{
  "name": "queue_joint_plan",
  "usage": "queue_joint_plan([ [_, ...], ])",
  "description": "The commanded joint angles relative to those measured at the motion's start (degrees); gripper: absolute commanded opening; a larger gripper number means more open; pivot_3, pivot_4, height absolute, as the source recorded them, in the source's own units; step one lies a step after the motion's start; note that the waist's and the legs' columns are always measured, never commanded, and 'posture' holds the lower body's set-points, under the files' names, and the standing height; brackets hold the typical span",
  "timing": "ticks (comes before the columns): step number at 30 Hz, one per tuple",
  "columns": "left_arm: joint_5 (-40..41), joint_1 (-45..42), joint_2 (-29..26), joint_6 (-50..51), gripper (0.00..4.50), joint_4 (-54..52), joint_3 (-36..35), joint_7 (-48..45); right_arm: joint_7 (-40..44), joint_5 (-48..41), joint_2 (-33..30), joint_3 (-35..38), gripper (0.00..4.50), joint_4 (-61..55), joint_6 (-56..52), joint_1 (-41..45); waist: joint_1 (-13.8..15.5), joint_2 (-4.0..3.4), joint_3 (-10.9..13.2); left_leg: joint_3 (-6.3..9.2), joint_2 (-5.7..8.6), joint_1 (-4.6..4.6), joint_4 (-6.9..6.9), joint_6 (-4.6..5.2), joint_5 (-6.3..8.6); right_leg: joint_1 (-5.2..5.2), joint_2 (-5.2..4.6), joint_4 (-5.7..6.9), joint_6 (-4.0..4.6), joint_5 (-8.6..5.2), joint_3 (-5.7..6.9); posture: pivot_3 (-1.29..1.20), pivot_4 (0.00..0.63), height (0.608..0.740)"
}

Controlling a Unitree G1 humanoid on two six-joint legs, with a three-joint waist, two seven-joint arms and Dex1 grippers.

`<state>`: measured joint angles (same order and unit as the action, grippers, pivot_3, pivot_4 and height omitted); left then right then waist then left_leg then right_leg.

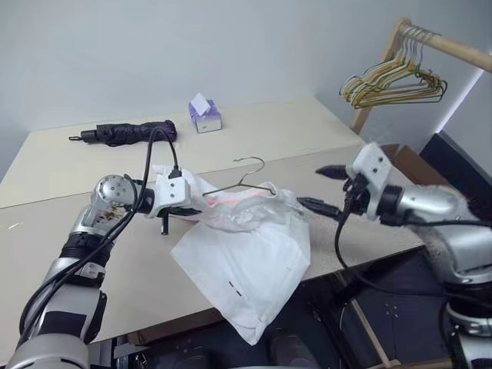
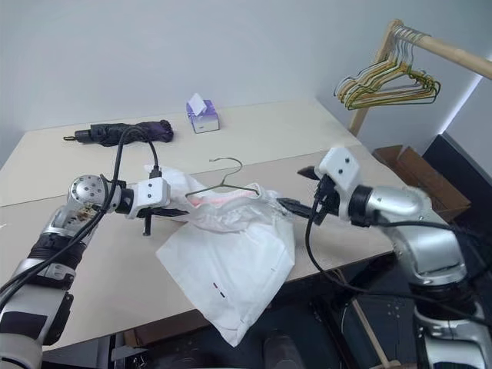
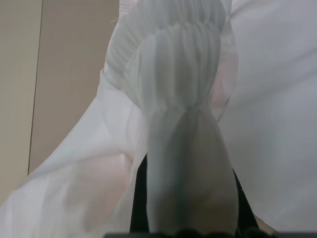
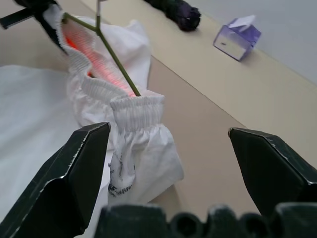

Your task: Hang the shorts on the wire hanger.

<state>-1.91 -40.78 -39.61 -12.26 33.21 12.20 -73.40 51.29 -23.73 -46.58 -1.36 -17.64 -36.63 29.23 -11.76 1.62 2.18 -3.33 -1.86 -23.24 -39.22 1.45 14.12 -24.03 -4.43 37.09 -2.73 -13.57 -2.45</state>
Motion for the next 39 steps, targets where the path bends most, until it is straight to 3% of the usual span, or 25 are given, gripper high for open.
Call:
queue_joint_plan([
  [1, 2.11, -2.54, 0.16, -0.57, 0.0, -2.05, -1.79, -0.3, 5.73, 3.41, -1.98, -4.83, 4.49, 6.46, 1.85, 5.92, -0.27, 0.0, 0.0, -0.02, 0.01, 0.01, 0.0, 0.0, 0.0, 0.0, -0.01, 0.0, 0.0, 0.0, -0.01, -0.23, 0.0, 0.74],
  [9, 3.38, -3.4, 0.37, -0.9, 0.0, -3.66, -2.15, -1.06, 13.18, 14.96, 2.42, -17.16, 4.49, 24.46, 10.55, 17.35, -1.27, 0.0, 0.0, -0.02, 0.01, -0.03, -0.01, 0.0, 0.0, -0.05, -0.02, 0.03, 0.0, 0.0, -0.03, -0.21, 0.0, 0.74],
  [17, 3.67, -3.26, 0.46, -1.52, 0.0, -4.76, -1.75, -1.76, 14.81, 18.71, 8.26, -19.24, 4.49, 30.8, 13.4, 21.73, -1.6, -0.01, 0.0, 0.01, 0.04, -0.04, -0.01, 0.0, 0.0, -0.06, -0.08, 0.06, 0.0, 0.01, -0.01, -0.2, 0.0, 0.74],
  [20, 3.67, -3.43, 0.69, -1.79, 0.0, -4.87, -1.5, -2.13, 16.77, 20.34, 8.71, -20.67, 3.92, 31.23, 14.34, 22.12, -1.6, -0.01, 0.0, 0.02, 0.03, -0.04, -0.01, 0.0, 0.0, -0.06, -0.09, 0.06, 0.0, 0.01, -0.01, -0.21, 0.0, 0.74],
  [32, 4.41, -4.12, 1.79, -2.91, 0.0, -4.55, -1.44, -4.2, 18.2, 22.82, 9.2, -20.59, 0.09, 30.3, 14.07, 20.39, -1.76, -0.01, -0.01, 0.02, 0.03, -0.05, -0.01, 0.0, 0.0, -0.08, -0.1, 0.09, 0.0, 0.01, 0.0, -0.23, 0.0, 0.74],
  [36, 4.91, -4.31, 2.19, -2.99, 0.0, -4.2, -1.71, -4.86, 19.05, 20.26, 8.23, -18.04, 0.04, 26.65, 11.13, 18.44, -1.72, -0.01, -0.01, 0.03, 0.03, -0.05, -0.01, 0.0, 0.0, -0.08, -0.11, 0.09, 0.0, 0.01, 0.0, -0.23, 0.0, 0.74],
  [39, 10.18, -4.34, 3.73, -0.41, 0.83, -2.79, -4.96, -6.28, 18.14, 18.13, 7.44, -15.12, 0.0, 22.03, 6.77, 15.69, -1.6, -0.01, -0.01, 0.04, 0.01, -0.06, -0.01, 0.0, 0.0, -0.07, -0.12, 0.08, 0.0, 0.01, 0.01, -0.23, 0.0, 0.74],
])
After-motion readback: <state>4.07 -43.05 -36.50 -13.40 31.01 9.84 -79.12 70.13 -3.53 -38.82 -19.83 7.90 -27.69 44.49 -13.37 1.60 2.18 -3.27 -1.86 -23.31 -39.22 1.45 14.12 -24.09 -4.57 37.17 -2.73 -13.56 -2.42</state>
